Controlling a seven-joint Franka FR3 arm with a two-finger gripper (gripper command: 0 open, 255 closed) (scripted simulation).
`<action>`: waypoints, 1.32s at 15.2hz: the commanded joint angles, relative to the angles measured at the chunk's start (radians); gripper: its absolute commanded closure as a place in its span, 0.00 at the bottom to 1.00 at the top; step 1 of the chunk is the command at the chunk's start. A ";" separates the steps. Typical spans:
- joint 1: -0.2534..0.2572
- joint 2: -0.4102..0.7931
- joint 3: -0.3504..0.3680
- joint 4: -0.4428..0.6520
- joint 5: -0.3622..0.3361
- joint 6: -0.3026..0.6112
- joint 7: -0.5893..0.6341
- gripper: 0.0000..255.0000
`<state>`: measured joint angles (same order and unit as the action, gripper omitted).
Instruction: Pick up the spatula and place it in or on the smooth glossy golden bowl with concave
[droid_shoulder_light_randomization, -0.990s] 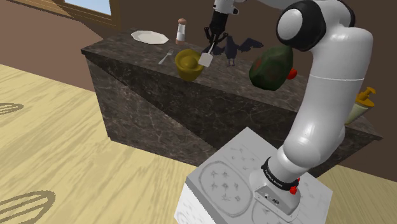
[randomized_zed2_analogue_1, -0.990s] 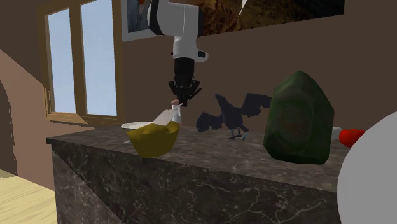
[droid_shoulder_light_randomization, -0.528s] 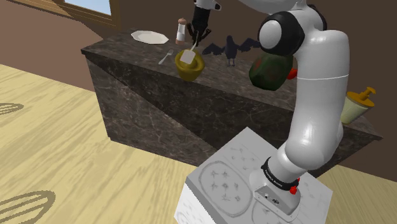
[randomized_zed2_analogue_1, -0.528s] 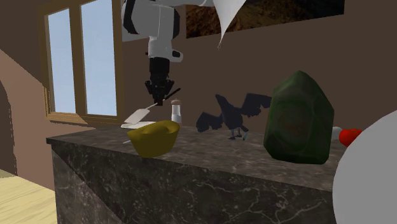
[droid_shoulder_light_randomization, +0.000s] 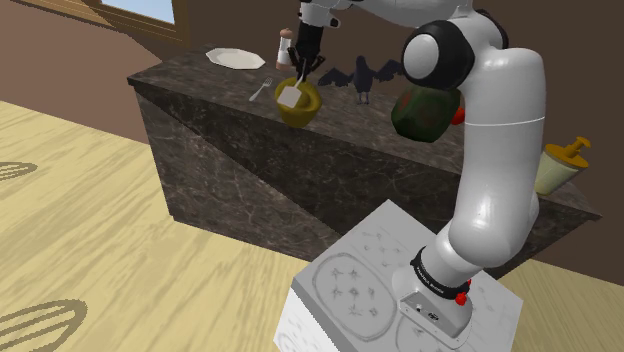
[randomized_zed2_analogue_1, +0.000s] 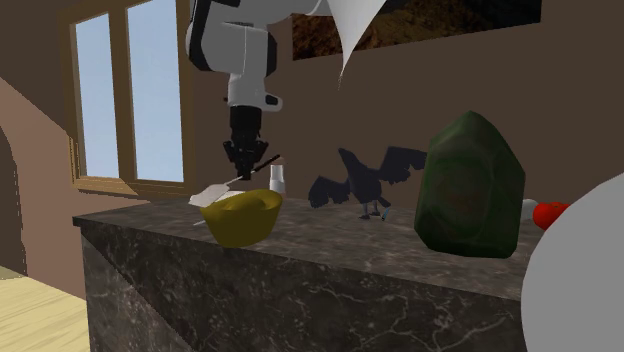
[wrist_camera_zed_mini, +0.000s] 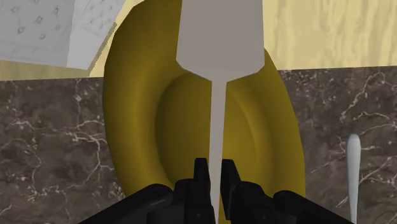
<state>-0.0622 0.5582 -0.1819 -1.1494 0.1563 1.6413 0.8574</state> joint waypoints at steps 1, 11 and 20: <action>0.003 -0.005 0.000 -0.036 0.000 0.030 -0.003 1.00; 0.008 -0.006 0.001 -0.119 0.001 0.113 -0.010 1.00; 0.008 -0.006 0.001 -0.119 0.001 0.113 -0.010 0.00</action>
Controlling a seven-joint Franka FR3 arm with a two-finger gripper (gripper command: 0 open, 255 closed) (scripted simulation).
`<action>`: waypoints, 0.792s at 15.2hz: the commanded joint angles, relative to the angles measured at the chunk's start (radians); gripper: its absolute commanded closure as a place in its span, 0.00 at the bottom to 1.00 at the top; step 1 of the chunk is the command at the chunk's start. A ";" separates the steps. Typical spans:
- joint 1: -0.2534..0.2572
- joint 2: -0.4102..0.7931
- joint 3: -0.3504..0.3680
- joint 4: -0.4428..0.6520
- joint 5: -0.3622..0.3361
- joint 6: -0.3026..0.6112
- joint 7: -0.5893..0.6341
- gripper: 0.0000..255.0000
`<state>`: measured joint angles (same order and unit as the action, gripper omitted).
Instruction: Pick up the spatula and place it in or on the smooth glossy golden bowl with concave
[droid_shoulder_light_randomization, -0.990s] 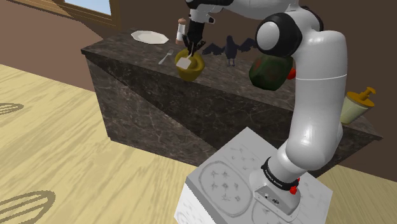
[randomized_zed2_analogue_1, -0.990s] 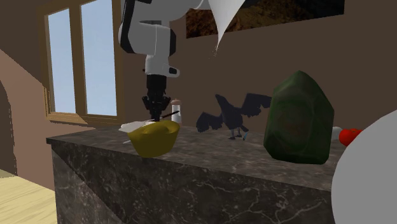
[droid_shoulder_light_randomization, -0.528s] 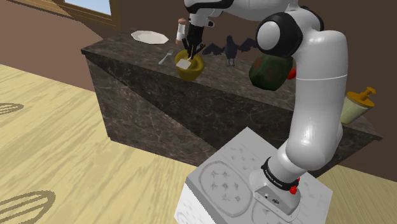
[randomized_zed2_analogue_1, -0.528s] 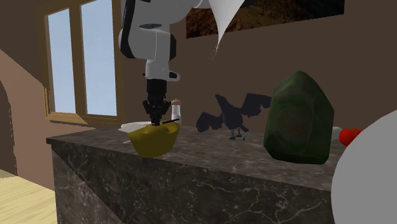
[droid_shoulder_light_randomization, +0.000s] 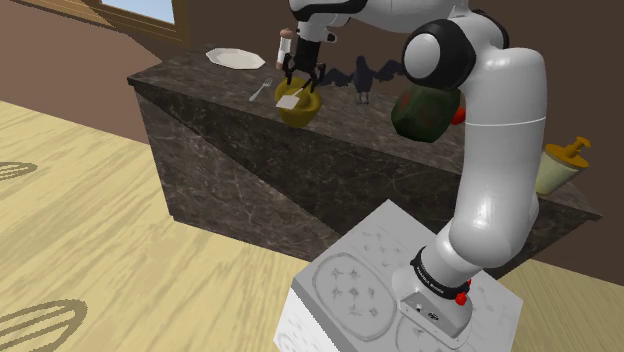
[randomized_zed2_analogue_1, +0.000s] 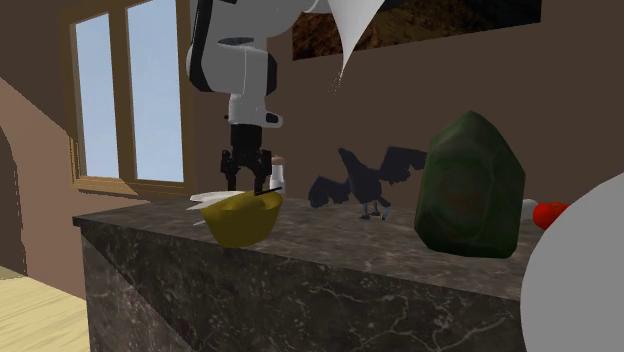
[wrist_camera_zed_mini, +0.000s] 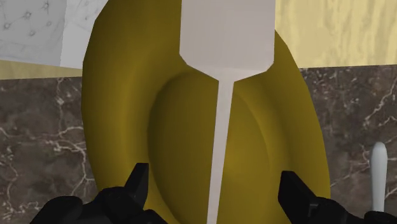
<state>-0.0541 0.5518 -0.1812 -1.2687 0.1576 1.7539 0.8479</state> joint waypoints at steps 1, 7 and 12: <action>0.000 0.000 0.000 0.000 0.000 0.000 0.000 0.00; -0.016 0.021 -0.001 0.160 0.000 -0.139 0.007 0.00; -0.016 0.021 -0.001 0.161 0.000 -0.139 0.007 0.00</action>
<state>-0.0699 0.5726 -0.1824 -1.1084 0.1581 1.6150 0.8546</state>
